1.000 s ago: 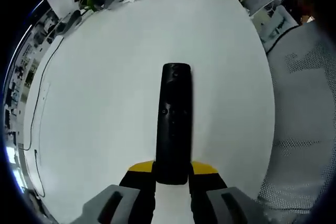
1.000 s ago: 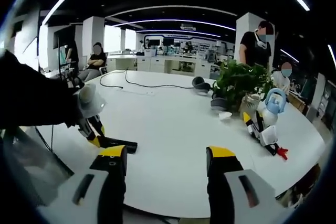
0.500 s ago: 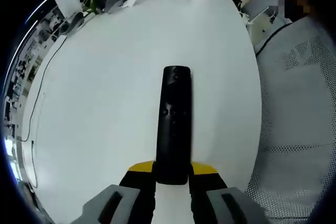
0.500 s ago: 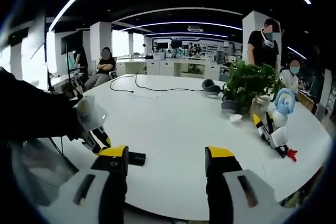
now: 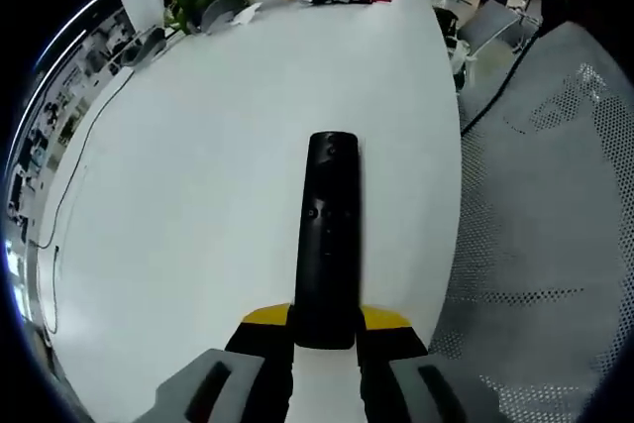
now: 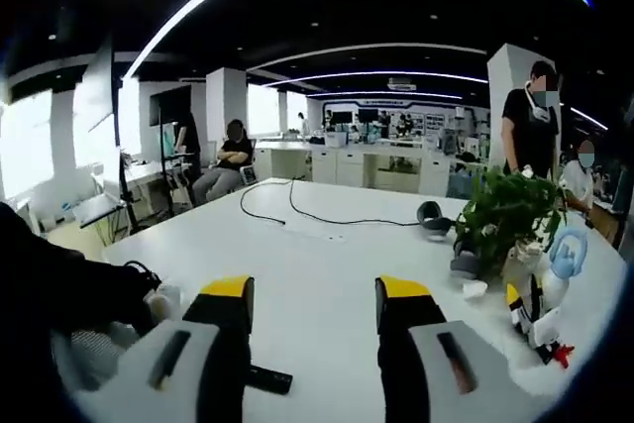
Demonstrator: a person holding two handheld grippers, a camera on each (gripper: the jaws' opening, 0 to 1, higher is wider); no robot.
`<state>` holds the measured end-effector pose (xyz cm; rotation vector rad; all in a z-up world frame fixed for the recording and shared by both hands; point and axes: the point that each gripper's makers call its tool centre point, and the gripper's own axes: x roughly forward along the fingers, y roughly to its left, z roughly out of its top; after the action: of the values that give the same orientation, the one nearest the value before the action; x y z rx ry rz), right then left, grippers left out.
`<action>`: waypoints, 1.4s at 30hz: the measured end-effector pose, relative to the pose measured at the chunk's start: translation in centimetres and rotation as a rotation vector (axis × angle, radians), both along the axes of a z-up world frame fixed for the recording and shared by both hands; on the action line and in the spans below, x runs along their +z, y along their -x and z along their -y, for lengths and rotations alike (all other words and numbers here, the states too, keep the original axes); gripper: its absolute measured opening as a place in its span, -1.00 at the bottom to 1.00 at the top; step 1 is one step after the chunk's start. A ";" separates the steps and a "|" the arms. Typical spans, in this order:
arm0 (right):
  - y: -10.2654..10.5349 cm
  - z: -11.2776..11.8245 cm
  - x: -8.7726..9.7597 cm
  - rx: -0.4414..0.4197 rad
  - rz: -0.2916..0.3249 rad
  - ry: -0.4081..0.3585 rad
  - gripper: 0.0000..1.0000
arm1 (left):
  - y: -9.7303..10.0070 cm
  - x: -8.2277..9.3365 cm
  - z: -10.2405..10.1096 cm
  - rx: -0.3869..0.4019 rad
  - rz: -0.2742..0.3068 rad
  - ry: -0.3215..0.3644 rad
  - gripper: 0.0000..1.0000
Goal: Press the specified remote control buttons in sequence, fully releasing each button before pressing the next.
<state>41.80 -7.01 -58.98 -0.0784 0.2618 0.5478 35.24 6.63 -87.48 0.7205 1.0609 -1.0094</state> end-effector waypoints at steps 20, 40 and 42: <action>-5.8 -4.7 -7.8 0.006 -0.203 -0.021 -0.81 | 0.9 0.2 0.6 0.076 0.048 0.114 -0.52; -0.2 -3.7 -19.5 0.017 -0.533 0.086 -1.00 | 1.1 0.4 0.6 0.003 0.060 0.186 -0.51; 0.5 -3.6 -20.9 0.021 -0.602 0.100 -1.00 | 1.1 0.4 0.6 0.000 0.062 0.186 -0.51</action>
<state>41.34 -3.40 -79.86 -0.0110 0.8763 0.5694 34.15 6.06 -87.10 0.5965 0.8997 -1.0638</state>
